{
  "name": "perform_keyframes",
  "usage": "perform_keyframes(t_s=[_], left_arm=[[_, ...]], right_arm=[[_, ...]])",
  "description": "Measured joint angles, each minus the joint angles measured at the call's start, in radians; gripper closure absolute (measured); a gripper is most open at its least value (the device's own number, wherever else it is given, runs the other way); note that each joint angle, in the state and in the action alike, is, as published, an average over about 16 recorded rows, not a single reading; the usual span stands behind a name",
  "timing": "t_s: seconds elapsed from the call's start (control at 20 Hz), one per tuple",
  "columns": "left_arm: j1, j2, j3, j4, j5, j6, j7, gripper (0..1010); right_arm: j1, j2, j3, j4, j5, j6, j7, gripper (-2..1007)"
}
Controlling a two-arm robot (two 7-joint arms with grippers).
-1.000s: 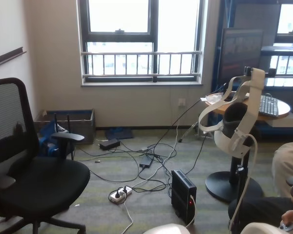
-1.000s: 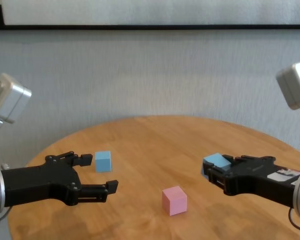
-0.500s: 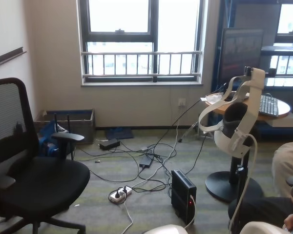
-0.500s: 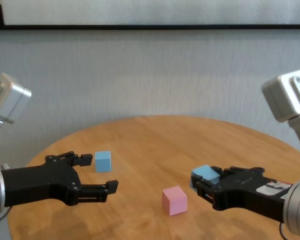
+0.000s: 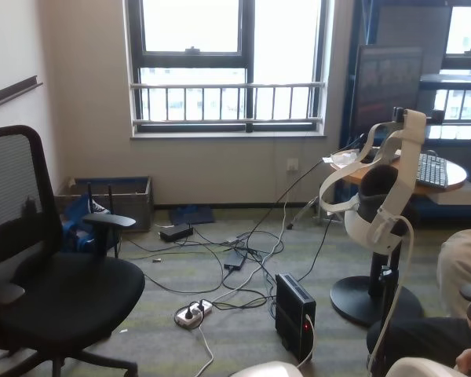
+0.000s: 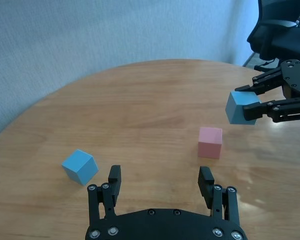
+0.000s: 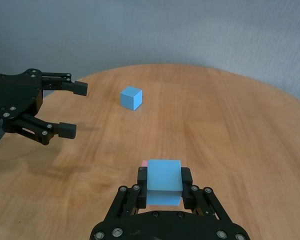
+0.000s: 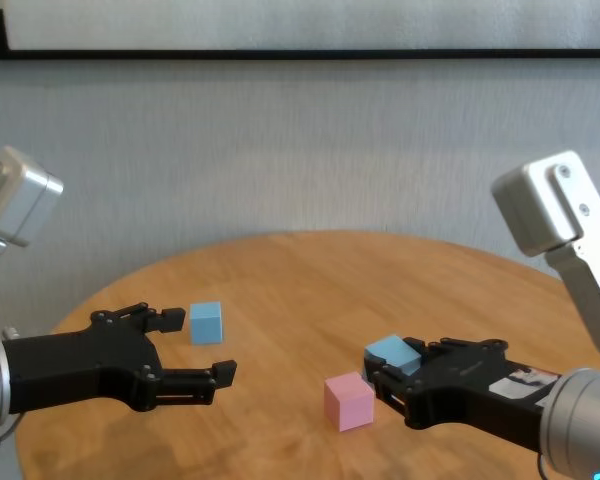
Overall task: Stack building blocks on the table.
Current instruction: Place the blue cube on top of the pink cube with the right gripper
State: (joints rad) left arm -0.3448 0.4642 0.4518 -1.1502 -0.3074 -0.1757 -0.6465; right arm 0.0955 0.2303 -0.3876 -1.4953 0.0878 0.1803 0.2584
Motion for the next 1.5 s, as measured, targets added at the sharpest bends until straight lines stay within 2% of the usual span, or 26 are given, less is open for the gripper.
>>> perform_keyframes(t_s=[0.55,1.5], left_arm=[[0.000,0.000,0.000,0.000,0.000,0.000,0.000,10],[0.000,0.000,0.000,0.000,0.000,0.000,0.000,10]], right_arm=[[0.021,-0.031,-0.009,0.033,-0.047,-0.005,-0.001,647],[0.063,-0.087,-0.011,0.100,-0.103,0.008,-0.013,647]])
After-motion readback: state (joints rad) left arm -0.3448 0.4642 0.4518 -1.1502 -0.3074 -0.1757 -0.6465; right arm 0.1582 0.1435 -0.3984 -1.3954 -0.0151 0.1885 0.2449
